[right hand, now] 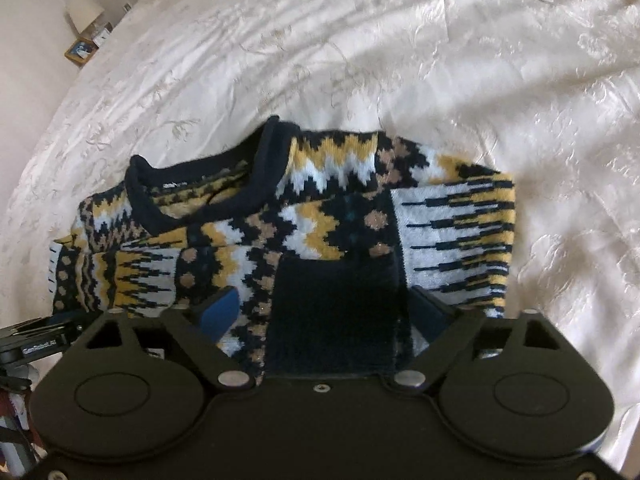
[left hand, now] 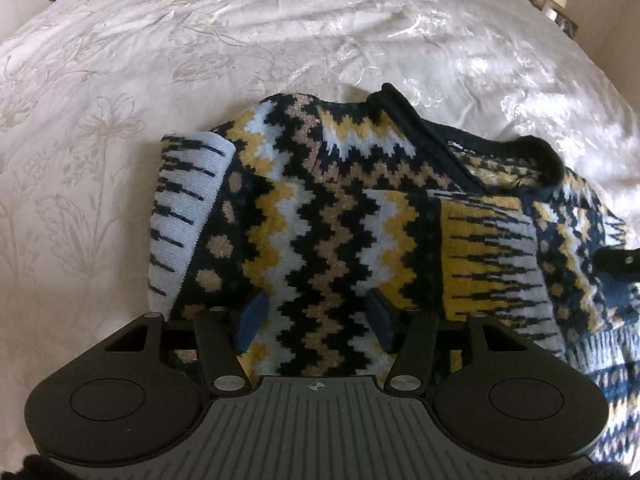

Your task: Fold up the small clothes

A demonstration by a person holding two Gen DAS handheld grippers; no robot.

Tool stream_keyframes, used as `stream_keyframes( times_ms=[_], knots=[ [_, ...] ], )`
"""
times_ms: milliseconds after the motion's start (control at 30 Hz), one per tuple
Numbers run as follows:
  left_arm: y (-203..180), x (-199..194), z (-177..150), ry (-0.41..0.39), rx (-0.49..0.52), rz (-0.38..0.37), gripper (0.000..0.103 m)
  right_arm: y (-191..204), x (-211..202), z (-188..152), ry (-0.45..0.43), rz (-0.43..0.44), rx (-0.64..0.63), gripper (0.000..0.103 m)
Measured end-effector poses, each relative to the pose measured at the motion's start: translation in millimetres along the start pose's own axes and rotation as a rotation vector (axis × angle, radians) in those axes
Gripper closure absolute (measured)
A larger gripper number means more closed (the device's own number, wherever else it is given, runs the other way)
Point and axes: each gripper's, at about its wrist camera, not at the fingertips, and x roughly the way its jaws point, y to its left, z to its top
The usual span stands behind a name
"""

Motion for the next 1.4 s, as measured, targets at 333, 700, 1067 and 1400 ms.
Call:
stream_keyframes(
  times_ms=[333,700,1067,1400],
  knots=[
    [0,-19,2,-0.025,-0.005,-0.004,0.049,14,-16,6,-0.049,-0.032,-0.058,0.085],
    [-15,-63,16,-0.139,0.022,-0.031,0.049,21,-84,28,-0.229,-0.118,-0.138,0.085],
    [-4,-6,19,-0.01,0.105,0.065,0.049,-7,-35,23,-0.137,-0.266,-0.133,0.026],
    [9,1,10,-0.042,0.103,0.025,0.044,0,2,0,-0.039,-0.295,-0.229,0.015]
  ],
)
